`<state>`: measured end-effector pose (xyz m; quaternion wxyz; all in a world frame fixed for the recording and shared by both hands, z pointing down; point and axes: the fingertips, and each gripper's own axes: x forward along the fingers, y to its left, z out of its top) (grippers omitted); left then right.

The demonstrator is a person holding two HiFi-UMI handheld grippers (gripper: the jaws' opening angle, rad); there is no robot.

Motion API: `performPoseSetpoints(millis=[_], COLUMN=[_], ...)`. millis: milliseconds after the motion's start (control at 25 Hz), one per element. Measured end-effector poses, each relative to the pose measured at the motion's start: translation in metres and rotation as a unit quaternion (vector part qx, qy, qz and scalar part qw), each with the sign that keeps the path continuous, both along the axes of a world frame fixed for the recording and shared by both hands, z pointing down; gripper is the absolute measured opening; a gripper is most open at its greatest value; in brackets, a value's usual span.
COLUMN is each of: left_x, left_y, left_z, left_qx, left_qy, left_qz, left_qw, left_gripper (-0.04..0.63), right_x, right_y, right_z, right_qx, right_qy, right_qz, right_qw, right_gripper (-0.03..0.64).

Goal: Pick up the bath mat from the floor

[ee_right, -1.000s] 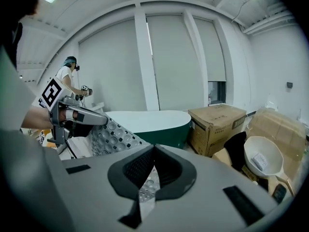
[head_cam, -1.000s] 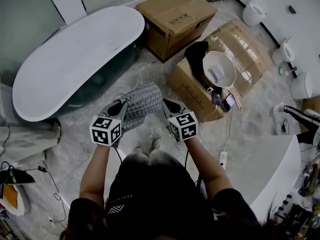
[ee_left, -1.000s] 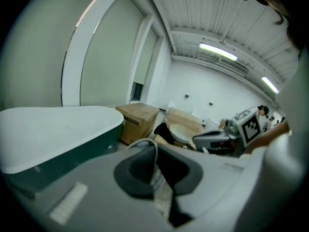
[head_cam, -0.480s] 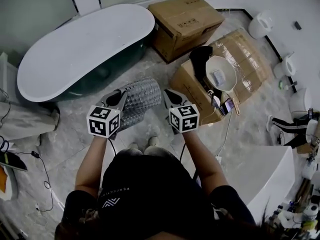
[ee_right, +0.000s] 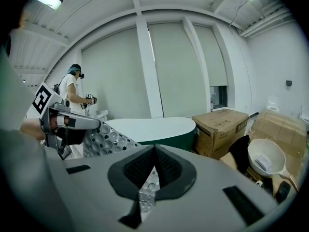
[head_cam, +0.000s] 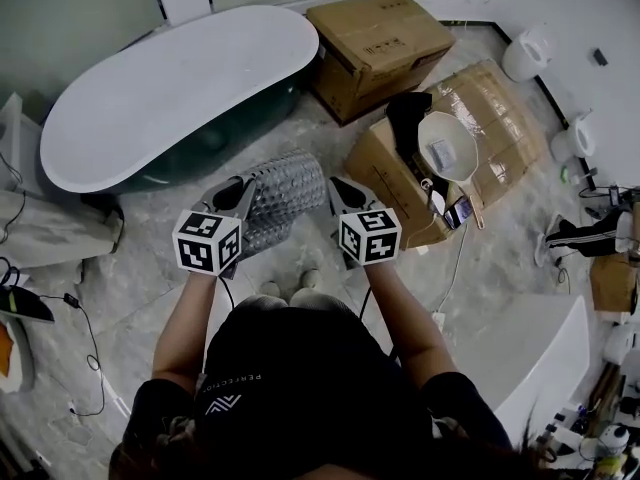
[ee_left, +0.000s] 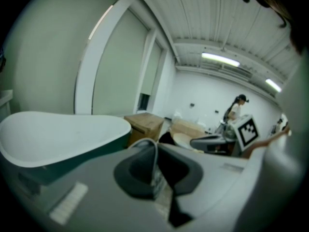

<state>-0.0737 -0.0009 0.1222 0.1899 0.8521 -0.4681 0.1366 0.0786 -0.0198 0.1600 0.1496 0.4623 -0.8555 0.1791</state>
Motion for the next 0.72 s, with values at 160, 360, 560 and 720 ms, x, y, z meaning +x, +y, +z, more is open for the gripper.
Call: performPoseSetpoints(millis=[160,360,560,720], left_x=[-0.0025,-0.0055,-0.0055,-0.0048], left_y=[0.0005,0.0019,0.0056,0.0029], left_z=[0.0004,0.0033,0.0062,0.0084], left_qx=[-0.001,-0.004,-0.008,-0.010], left_qy=[0.000,0.000,0.001,0.001], left_qz=[0.000,-0.001,-0.001,-0.001], left_qw=[1.0000,1.0000,1.0000,1.0000], left_gripper=[0.016,0.017,0.017,0.017], right_x=[-0.0049,-0.0060,-0.0034,-0.0027], right_y=[0.0016,0.0034,0.0086,0.0069], right_z=[-0.0037,-0.0045,-0.0003,0.0031], right_qx=[0.004,0.000,-0.008,-0.011], right_qy=[-0.001,-0.012,-0.011,-0.012], right_qz=[0.001,0.008,0.010,0.011], right_qw=[1.000,1.000,1.000,1.000], right_gripper=[-0.002,-0.002,-0.002,-0.002])
